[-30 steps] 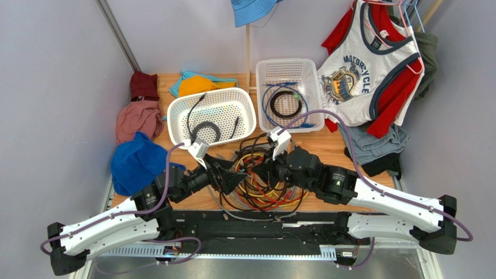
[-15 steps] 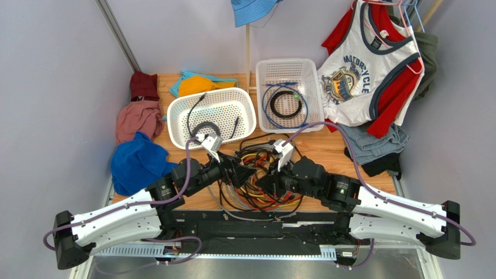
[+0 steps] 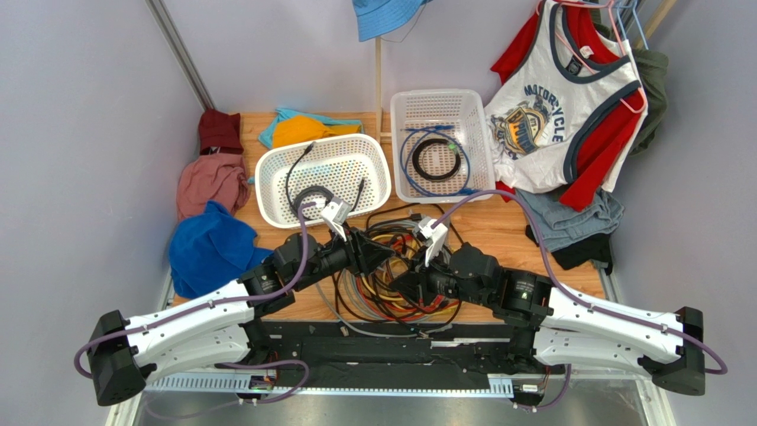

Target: Untangle the cables

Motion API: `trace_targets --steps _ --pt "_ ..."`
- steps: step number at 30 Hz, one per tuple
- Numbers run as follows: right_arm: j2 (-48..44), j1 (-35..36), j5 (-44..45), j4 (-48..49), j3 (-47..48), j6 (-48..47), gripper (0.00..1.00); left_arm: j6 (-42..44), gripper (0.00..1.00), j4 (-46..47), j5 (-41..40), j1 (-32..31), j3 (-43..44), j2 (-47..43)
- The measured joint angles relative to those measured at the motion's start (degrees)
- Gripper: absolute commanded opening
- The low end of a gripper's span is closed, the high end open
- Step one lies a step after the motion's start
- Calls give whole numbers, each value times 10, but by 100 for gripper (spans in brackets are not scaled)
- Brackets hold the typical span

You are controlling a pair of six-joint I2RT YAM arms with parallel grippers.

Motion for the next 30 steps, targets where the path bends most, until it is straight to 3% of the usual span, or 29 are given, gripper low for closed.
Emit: trace_targets --steps 1,4,8,9,13,19,22,30 --pt "0 0 0 0 -2 0 0 -2 0 3 3 0 0 -1" --pt "-1 1 2 -2 -7 0 8 -2 0 9 12 0 4 -7" --pt "-16 1 17 -3 -9 0 50 12 0 -30 2 -1 29 -28" --pt "-22 1 21 -5 -9 3 52 18 0 -46 -9 1 38 -33" --pt "-56 1 57 -29 -8 0 54 43 0 -145 -61 35 111 -42" --pt "-131 1 143 -90 -7 5 50 57 0 -256 -108 216 226 -2" --pt "-173 1 169 -101 -7 5 48 67 0 -273 -127 274 260 36" --pt "-225 1 217 -139 -7 5 46 87 0 -256 -122 348 344 186"
